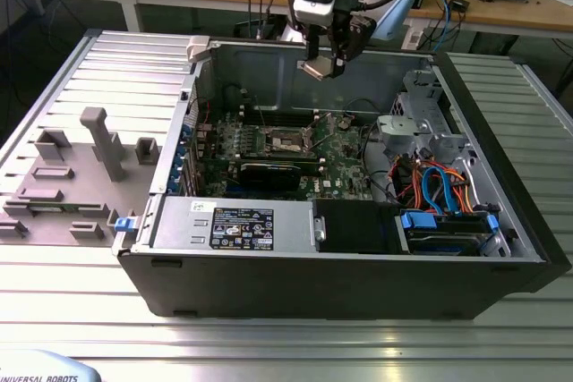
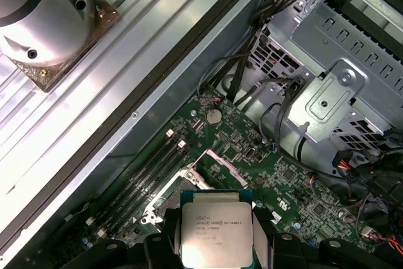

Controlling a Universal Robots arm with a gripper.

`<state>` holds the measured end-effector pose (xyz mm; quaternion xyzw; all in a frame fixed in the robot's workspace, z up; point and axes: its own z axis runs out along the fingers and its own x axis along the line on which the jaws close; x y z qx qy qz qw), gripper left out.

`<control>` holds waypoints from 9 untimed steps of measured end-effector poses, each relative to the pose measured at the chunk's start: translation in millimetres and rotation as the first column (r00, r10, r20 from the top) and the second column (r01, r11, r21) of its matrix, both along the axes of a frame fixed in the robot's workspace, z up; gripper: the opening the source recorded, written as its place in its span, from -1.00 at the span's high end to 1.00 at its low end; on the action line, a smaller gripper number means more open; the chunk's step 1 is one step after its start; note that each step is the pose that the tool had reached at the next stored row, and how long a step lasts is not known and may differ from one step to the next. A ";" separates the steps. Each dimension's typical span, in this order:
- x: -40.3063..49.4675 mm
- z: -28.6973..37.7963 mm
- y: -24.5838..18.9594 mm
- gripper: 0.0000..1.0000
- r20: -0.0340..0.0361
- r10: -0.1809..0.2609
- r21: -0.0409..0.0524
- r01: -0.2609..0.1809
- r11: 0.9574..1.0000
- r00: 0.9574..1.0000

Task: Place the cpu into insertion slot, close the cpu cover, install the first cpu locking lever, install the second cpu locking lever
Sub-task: 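Place the cpu into insertion slot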

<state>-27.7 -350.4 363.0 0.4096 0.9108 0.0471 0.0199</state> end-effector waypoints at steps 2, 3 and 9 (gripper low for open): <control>0.0 -0.4 0.0 -0.08 0.000 -0.021 0.000 0.021 1.000 1.000; 0.0 -0.7 0.0 -0.08 0.000 -0.039 0.000 0.039 0.999 0.999; -0.4 -0.9 0.0 -0.08 0.000 -0.064 0.000 0.064 0.998 0.998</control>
